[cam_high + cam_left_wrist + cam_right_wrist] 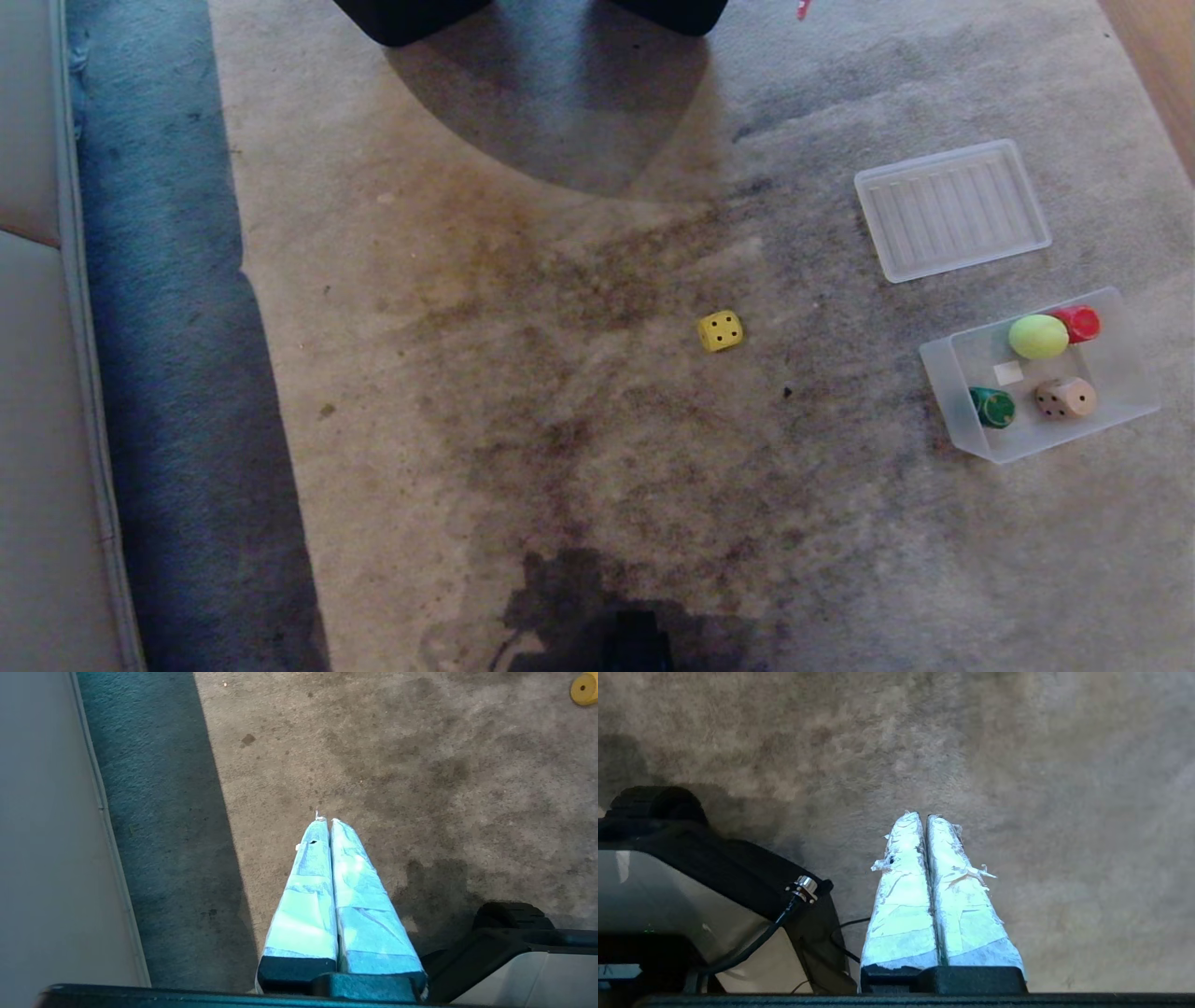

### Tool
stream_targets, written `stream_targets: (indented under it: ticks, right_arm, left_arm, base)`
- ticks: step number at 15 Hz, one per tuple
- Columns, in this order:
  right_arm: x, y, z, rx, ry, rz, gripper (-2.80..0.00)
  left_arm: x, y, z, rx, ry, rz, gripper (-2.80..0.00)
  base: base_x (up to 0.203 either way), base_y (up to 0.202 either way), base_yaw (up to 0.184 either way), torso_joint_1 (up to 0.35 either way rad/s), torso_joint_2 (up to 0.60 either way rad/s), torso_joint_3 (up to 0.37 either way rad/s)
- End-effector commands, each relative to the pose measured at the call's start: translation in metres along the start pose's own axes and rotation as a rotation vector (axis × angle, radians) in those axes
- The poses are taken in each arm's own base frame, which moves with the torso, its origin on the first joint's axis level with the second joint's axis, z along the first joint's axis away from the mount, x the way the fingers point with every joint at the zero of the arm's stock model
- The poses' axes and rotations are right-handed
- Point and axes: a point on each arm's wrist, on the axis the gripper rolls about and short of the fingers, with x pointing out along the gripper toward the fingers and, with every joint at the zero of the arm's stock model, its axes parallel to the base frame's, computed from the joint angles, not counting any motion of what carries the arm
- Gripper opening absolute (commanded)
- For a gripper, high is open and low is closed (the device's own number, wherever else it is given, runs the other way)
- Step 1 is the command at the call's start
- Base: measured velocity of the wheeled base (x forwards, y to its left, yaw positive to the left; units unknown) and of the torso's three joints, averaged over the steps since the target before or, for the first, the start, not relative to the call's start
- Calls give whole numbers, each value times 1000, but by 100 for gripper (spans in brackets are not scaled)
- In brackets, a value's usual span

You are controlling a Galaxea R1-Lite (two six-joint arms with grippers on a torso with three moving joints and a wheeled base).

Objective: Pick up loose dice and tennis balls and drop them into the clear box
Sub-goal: Pick up toys out of the box

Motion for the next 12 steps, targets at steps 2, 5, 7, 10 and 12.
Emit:
stream_targets:
  ticks: [2,5,7,10,12]
  right_arm:
    - [-2,0,-3,-29,-35,88,-280]
    - [-13,0,-8,-2,-191,77,-280]
    - [-19,0,-13,15,-285,61,-280]
    - [-19,0,-12,18,-286,59,-280]
    - [-19,0,-13,17,-284,57,-280]
  left_arm:
    - [0,0,0,-1,0,0,-280]
    - [0,0,0,0,1,0,-280]
    - [0,0,0,-1,0,0,-280]
    - [0,0,0,0,1,0,-280]
    - [0,0,0,0,0,0,-280]
  base:
    - [0,0,0,0,0,0]
    - [0,0,0,0,0,0]
    - [0,0,0,0,0,0]
    - [0,0,0,0,0,0]
    - [0,0,0,0,0,0]
